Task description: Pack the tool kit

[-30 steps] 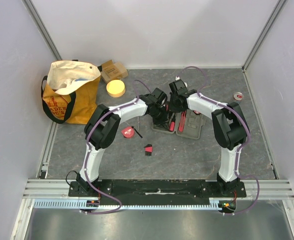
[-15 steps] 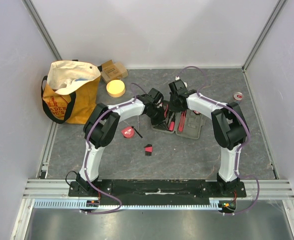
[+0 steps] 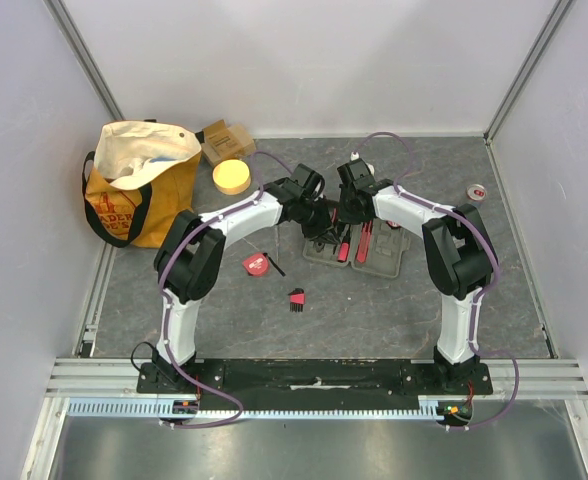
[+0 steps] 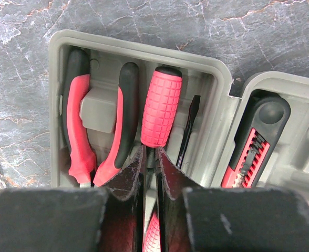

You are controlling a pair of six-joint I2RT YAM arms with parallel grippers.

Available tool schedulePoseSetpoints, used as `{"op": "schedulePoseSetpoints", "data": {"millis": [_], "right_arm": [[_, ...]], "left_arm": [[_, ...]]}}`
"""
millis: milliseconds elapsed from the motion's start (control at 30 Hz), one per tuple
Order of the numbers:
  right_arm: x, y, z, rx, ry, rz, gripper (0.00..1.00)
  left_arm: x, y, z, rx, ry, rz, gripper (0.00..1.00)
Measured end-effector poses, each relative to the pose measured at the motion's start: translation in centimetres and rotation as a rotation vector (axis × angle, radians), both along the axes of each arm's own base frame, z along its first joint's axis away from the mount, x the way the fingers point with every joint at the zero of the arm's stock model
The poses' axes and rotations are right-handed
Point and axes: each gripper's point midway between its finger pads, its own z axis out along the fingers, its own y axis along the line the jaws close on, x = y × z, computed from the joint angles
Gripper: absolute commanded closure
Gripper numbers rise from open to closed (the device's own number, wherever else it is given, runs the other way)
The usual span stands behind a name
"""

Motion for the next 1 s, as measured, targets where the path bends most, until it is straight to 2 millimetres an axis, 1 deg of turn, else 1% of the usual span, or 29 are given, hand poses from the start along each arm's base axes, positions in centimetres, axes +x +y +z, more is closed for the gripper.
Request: {"op": "schedulePoseSetpoints", "data": {"millis": [133, 200, 367, 467, 733, 1000], "right_arm": [[0.0, 0.0, 0.0, 0.000, 0.000, 0.000, 0.85], [0.0, 0.0, 0.0, 0.000, 0.000, 0.000, 0.85], [0.0, 0.0, 0.0, 0.000, 0.000, -0.001, 0.85], [0.2, 0.0, 0.0, -0.001, -0.002, -0.003, 0.85], [0.3, 0.0, 0.0, -0.001, -0.007, -0.006, 0.85], [0.3, 0.0, 0.0, 0.002, -0.006, -0.011, 0.86]], "left_arm": [[0.2, 0.2, -0.5, 0.018, -0.007, 0.005, 0.87], [0.5, 0.3, -1.2, 0.037, -0.016, 0.007, 0.86], [1.0, 1.1, -3.5, 0.103, -0.033, 0.003, 0.86], [1.2, 1.3, -4.2, 0.121, -0.040, -0.001, 0.86], [1.7, 0.9, -4.1, 0.103, -0.072, -0.015, 0.85], [1.6, 0.7, -4.0, 0.091, -0.074, -0.027, 0.85]]}}
